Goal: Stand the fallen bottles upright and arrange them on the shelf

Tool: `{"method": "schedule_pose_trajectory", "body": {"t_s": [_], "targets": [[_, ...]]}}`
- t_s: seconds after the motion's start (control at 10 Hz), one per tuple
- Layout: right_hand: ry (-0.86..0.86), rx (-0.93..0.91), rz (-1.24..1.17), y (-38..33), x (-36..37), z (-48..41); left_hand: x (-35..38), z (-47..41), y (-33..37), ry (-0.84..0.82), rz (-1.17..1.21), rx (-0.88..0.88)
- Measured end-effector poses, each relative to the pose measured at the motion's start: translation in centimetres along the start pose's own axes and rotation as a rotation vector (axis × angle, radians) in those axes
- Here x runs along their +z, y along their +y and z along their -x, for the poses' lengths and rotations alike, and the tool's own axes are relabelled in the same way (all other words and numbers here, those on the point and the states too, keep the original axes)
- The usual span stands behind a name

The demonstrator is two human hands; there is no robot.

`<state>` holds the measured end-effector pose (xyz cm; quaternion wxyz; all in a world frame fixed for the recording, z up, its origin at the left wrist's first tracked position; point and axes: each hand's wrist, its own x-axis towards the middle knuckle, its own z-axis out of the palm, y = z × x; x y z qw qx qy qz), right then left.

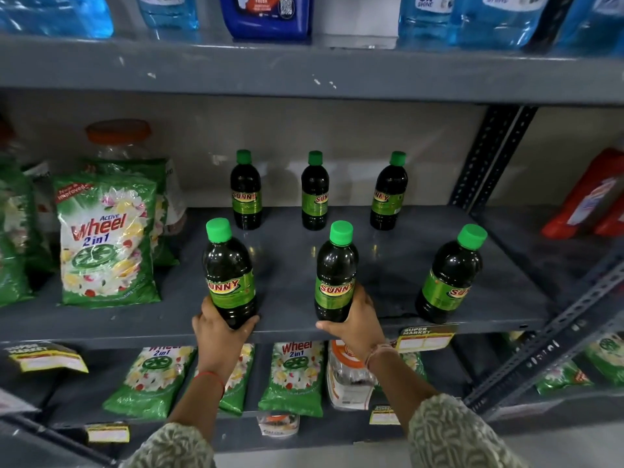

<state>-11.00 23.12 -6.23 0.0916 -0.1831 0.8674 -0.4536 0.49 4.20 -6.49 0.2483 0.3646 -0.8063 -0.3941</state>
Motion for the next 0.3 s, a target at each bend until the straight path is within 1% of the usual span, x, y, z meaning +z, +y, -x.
{"method": "schedule_pose_trajectory", "body": {"t_s": [0.2, 0.3], "targets": [[-0.005, 0.034, -0.018, -0.7, -0.1, 0.4, -0.2, 0.0, -0.3, -0.045, 0.026, -0.008], [0.025, 0.022, -0.117, -1.1, 0.0, 1.6, -0.7, 1.4, 0.1, -0.012, 0.056, -0.007]]}}
